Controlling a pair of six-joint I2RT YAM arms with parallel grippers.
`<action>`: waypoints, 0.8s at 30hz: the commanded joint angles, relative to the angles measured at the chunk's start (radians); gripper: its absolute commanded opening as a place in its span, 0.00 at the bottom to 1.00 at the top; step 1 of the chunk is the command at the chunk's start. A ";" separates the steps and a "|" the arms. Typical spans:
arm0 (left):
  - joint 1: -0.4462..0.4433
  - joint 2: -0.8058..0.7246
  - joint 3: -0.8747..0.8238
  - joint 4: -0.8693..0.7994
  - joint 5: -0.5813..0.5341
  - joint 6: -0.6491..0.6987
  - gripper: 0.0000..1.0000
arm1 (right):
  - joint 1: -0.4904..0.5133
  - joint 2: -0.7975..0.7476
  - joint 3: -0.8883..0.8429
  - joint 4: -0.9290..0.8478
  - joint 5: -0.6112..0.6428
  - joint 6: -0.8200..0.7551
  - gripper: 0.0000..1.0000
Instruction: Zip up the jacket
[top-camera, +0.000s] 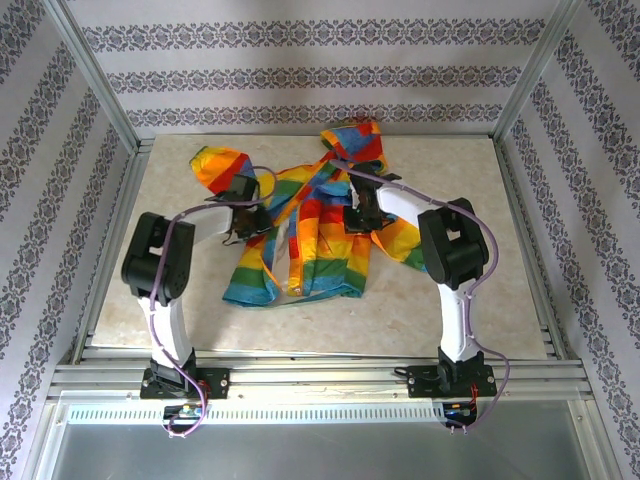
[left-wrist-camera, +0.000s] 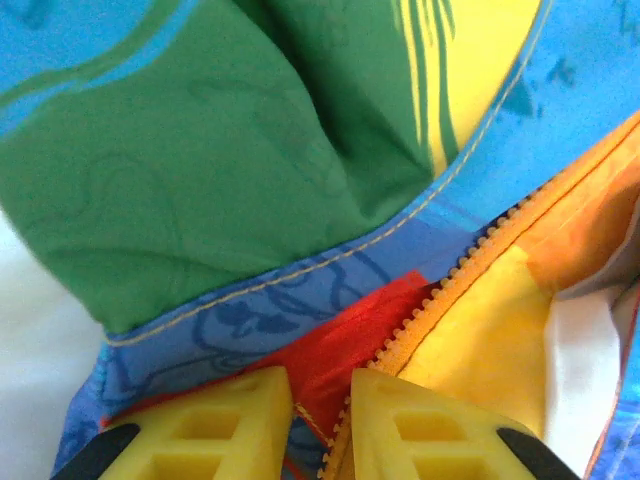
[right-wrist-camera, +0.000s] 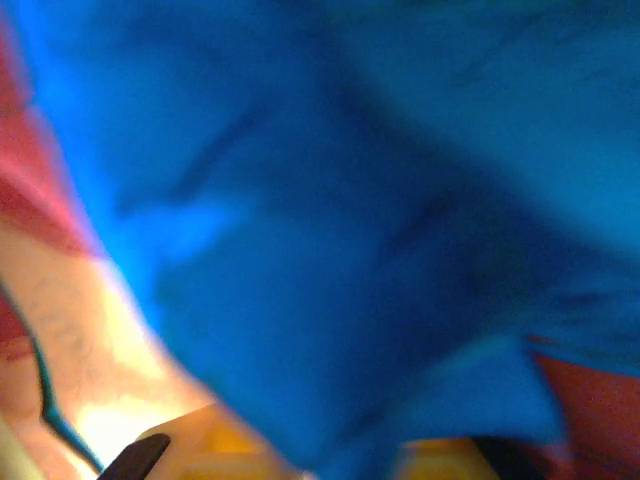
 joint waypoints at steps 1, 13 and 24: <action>0.053 -0.072 -0.147 0.001 -0.078 -0.060 0.24 | -0.020 0.041 0.069 -0.067 0.048 -0.047 0.16; 0.057 -0.406 -0.268 -0.055 -0.020 -0.071 0.39 | 0.105 -0.220 -0.025 -0.126 0.062 -0.071 0.29; 0.040 -0.885 -0.431 -0.373 0.028 -0.110 0.44 | 0.456 -0.390 -0.173 0.021 -0.202 0.050 0.48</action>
